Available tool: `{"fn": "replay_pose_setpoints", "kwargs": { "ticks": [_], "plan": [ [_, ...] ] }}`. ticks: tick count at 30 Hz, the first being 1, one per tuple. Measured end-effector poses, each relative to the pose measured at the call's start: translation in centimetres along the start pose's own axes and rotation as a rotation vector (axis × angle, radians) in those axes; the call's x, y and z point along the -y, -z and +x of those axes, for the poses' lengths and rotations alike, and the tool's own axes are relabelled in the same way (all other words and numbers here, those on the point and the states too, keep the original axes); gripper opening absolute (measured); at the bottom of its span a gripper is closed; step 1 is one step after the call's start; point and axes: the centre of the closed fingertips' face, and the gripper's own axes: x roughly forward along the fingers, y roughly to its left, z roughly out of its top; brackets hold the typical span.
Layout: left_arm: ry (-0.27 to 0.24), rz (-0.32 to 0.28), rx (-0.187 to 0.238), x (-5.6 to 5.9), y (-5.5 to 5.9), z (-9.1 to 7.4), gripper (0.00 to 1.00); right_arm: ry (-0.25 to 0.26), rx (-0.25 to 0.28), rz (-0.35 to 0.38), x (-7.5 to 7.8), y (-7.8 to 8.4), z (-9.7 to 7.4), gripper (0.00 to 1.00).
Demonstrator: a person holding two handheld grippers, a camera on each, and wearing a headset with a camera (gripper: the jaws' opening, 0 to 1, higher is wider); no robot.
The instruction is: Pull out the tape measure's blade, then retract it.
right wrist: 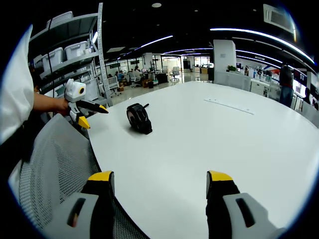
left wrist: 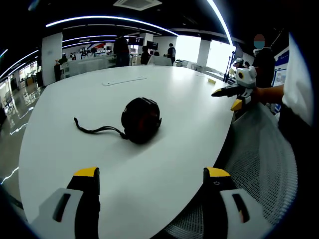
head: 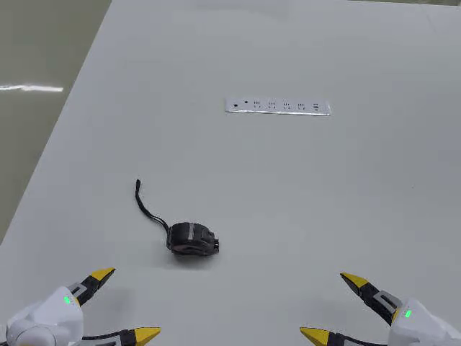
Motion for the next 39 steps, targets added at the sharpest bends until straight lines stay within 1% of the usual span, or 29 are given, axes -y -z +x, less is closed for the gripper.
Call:
{"fn": "replay_pose_setpoints", "kwargs": {
  "ticks": [4,13,19,26,31,37,39],
  "plan": [
    [-0.001,0.003,-0.003,-0.08,0.12,0.08,0.84,-0.001,0.000,0.003,-0.01,0.08,0.03,0.76],
    [0.001,0.005,0.003,-0.16,-0.28,0.32,0.83,-0.004,0.003,0.006,0.09,0.09,0.14,0.75],
    [0.004,0.006,-0.001,-0.09,-0.12,0.30,0.83,-0.004,0.002,0.007,0.12,0.10,0.19,0.75],
    [0.001,0.007,0.001,-0.22,-0.27,0.13,0.83,-0.009,0.000,0.006,-0.05,0.11,0.33,0.74],
    [0.002,0.011,0.000,-0.30,-0.20,0.21,0.82,-0.018,0.002,0.005,-0.27,-0.02,0.48,0.74],
    [0.009,0.021,-0.011,-0.34,-0.17,0.47,0.81,-0.037,0.016,-0.009,-0.46,-0.25,0.79,0.70],
    [0.007,0.031,-0.019,-0.56,-0.04,0.68,0.80,-0.046,0.019,-0.008,-0.53,-0.29,0.90,0.70]
  ]
}}
